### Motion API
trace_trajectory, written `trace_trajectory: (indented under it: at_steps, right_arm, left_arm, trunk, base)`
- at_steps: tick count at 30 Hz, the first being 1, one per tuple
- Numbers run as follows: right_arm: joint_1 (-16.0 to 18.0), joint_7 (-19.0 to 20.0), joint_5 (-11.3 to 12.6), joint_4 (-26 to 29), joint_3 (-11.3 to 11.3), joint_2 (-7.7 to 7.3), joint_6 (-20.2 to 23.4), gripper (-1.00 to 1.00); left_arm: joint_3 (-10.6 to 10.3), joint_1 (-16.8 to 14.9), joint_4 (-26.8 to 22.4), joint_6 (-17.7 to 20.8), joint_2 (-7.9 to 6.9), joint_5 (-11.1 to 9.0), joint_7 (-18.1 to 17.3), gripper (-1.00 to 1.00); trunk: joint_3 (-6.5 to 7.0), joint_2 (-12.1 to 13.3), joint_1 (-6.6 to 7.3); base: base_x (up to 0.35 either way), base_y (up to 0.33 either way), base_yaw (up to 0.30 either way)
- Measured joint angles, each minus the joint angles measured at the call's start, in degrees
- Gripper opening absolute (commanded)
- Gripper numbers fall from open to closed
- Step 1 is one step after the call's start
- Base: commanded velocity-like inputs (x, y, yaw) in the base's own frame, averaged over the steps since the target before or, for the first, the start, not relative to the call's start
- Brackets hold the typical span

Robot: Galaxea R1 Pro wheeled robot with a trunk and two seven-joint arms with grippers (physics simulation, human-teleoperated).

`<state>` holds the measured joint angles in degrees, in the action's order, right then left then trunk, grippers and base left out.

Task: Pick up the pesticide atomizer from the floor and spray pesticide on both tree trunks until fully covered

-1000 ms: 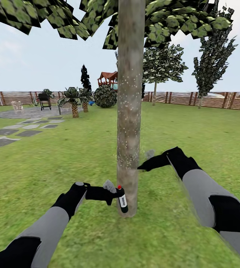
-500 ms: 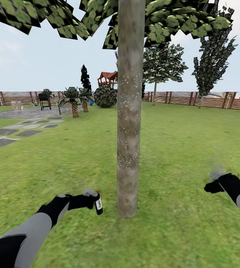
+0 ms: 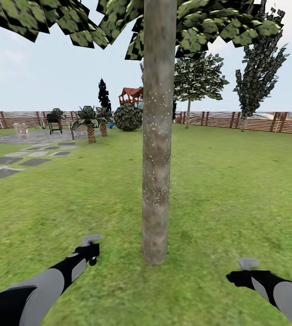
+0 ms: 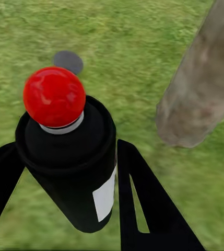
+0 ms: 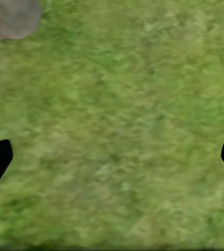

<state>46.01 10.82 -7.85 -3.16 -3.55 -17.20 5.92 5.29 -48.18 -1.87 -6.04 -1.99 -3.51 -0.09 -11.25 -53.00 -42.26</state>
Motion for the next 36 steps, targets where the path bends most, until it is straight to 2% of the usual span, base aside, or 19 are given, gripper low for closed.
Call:
trace_trajectory:
  at_steps: [1,3,4,6,10,12,16,21,25,32,36]
  right_arm:
    - [-0.38,-0.2,0.01,-0.01,0.02,0.79,-0.03,1.0]
    - [-0.45,-0.25,0.02,0.0,0.03,1.2,-0.03,1.0]
    - [-0.47,-0.26,0.03,0.0,0.01,2.12,-0.03,1.0]
    - [-0.48,-0.25,0.03,-0.05,0.02,3.01,-0.02,1.0]
    - [-0.48,-0.19,0.09,-0.08,0.02,3.61,0.02,1.0]
    - [-0.48,-0.19,0.11,-0.08,0.02,4.25,0.01,1.0]
    - [-0.48,-0.18,0.11,-0.05,0.03,4.58,0.04,1.0]
    - [-0.48,-0.21,0.12,-0.01,0.0,4.56,0.05,1.0]
    - [-0.48,-0.26,0.08,0.0,0.01,4.55,0.05,1.0]
    - [-0.48,-0.21,0.11,-0.07,0.03,4.69,0.05,1.0]
    - [-0.52,-0.24,0.11,-0.08,0.03,5.26,0.05,1.0]
  left_arm:
    - [0.0,0.01,0.02,-0.02,0.05,-0.01,0.55,-1.0]
    - [0.0,0.01,0.03,-0.02,0.07,-0.01,0.6,-1.0]
    - [-0.01,0.01,0.03,0.02,0.22,-0.01,0.61,-1.0]
    - [0.0,0.01,0.04,0.06,0.47,-0.01,0.6,-1.0]
    - [-0.06,0.01,0.04,0.06,0.52,-0.01,0.59,-1.0]
    - [-0.1,0.02,0.04,0.06,1.25,0.05,0.54,-1.0]
    - [-0.28,0.03,0.04,0.07,4.18,0.22,0.5,-1.0]
    - [-0.28,0.04,0.04,0.06,6.08,0.2,0.36,-1.0]
    - [-0.34,0.03,-0.01,0.11,6.92,0.25,0.23,-1.0]
    - [-0.63,0.03,-0.12,0.15,7.08,0.25,0.19,-1.0]
    - [-0.76,0.05,-0.15,0.17,7.45,0.25,0.23,-1.0]
  trunk:
    - [0.0,0.0,0.0]
    - [0.0,0.0,0.0]
    - [0.0,-0.01,0.0]
    - [0.0,0.0,0.0]
    - [0.0,0.0,0.0]
    - [0.0,0.0,0.0]
    - [0.0,0.0,0.0]
    - [0.0,0.0,0.0]
    - [0.0,0.0,0.0]
    - [0.0,0.0,0.0]
    - [0.0,0.0,0.0]
  base:
    - [0.0,0.0,0.0]
    - [0.0,-0.072,0.0]
    - [0.0,-0.222,0.0]
    - [0.0,-0.29,0.0]
    - [0.0,-0.3,-0.05]
    - [0.0,-0.304,-0.205]
    - [0.001,-0.305,-0.271]
    - [0.068,-0.305,-0.294]
    - [0.101,-0.305,-0.297]
    - [0.179,-0.288,-0.297]
    - [0.275,-0.242,-0.265]
